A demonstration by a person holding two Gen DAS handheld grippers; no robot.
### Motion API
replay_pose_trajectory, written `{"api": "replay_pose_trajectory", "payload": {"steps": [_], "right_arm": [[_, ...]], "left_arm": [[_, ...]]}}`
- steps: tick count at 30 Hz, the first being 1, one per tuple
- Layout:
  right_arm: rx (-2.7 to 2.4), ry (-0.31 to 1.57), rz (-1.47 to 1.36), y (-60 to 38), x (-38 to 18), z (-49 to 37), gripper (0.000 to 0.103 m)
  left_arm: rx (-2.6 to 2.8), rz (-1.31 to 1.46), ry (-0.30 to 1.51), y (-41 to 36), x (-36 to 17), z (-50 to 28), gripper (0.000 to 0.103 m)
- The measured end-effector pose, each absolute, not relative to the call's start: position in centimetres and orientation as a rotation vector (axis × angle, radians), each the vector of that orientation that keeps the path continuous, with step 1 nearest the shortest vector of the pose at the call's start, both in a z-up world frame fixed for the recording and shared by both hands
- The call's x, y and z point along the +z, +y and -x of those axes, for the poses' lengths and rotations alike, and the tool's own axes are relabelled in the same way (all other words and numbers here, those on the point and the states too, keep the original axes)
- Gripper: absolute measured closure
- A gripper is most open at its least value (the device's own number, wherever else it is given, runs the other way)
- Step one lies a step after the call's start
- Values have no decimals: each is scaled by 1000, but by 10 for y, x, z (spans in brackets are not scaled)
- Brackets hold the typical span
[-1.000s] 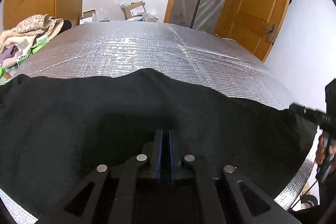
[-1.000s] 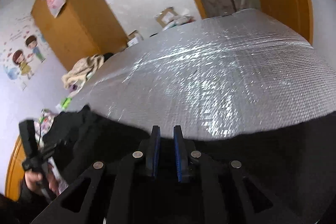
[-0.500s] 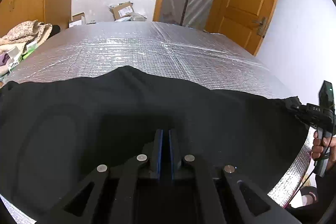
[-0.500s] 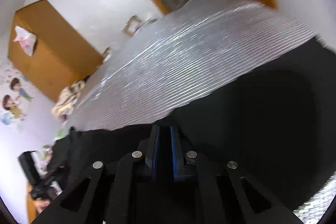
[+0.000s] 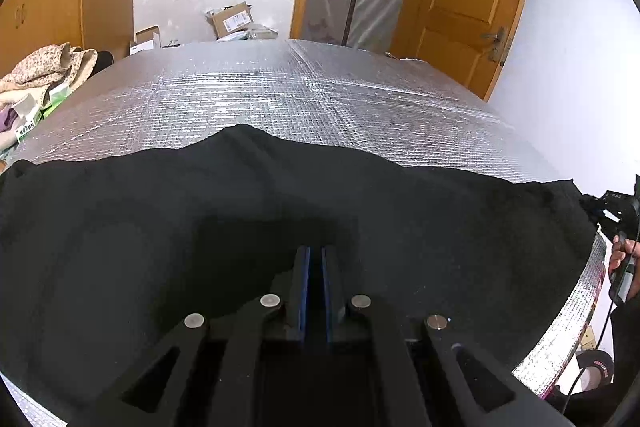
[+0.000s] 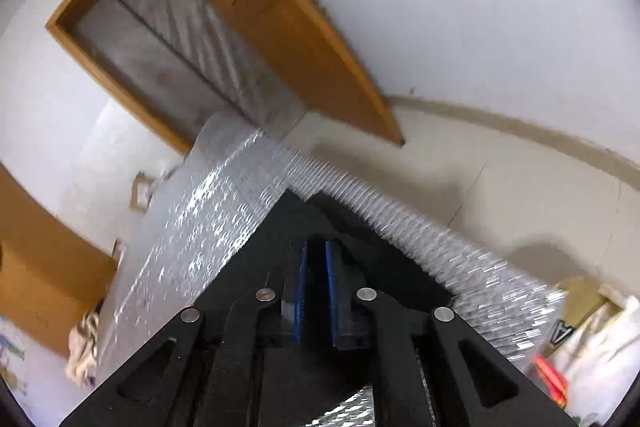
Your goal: Fold clothes
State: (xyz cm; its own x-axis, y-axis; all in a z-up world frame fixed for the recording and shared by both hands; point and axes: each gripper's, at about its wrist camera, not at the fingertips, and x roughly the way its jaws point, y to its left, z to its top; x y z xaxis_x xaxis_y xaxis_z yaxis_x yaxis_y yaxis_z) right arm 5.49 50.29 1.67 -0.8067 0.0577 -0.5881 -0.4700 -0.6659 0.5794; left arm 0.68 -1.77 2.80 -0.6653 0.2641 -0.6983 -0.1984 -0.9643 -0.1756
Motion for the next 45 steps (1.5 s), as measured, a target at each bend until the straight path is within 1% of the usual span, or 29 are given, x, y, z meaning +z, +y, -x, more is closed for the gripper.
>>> {"api": "replay_pose_trajectory", "payload": {"steps": [2,6,7,8,9,11,16,18,20,21,22,23,27,29,35,37,40,42,45], "right_arm": [[2553,1061,799,496,21,-53,90],[2643,933,823,486,31,-44,90],[2642,912,828,489,32,-42,89],[2641,891,833,491,34,-39,85],[2640,874,837,493,36,-36,83],[2681,866,863,493,37,-27,83],[2917,821,1157,441,23,0,83],[2940,856,1202,426,16,6,83],[2901,939,1169,432,11,9,90],[2872,987,1145,439,9,7,92],[2840,998,1109,446,9,1,99],[2807,1010,1073,454,9,-5,103],[2675,1047,934,483,8,-31,103],[2608,1063,868,498,8,-43,97],[2412,1091,682,540,8,-80,96],[2532,1025,699,515,20,-71,95],[2710,916,731,479,38,-56,88],[2841,830,875,448,40,-34,88],[2964,642,1044,400,36,-11,88]], "left_arm": [[2652,1134,-128,-18,28,-6,98],[2652,1133,-131,-19,27,-8,98],[2653,1132,-131,-19,27,-8,98],[2655,1131,-131,-19,26,-8,98],[2656,1131,-130,-19,26,-9,98],[2657,1131,-127,-17,25,-9,98],[2662,1132,-124,-16,24,-9,98],[2662,1131,-125,-17,24,-10,98],[2660,1130,-130,-17,24,-9,98],[2659,1129,-132,-18,24,-9,98],[2655,1127,-133,-18,24,-9,98],[2651,1125,-135,-19,23,-9,98],[2651,1120,-135,-19,23,-9,98],[2649,1119,-142,-19,22,-8,98],[2640,1116,-176,-22,21,-7,98],[2641,1115,-177,-22,21,-7,98],[2644,1114,-172,-22,21,-8,98],[2646,1113,-169,-22,20,-9,98],[2650,1111,-164,-22,20,-10,98]]}}
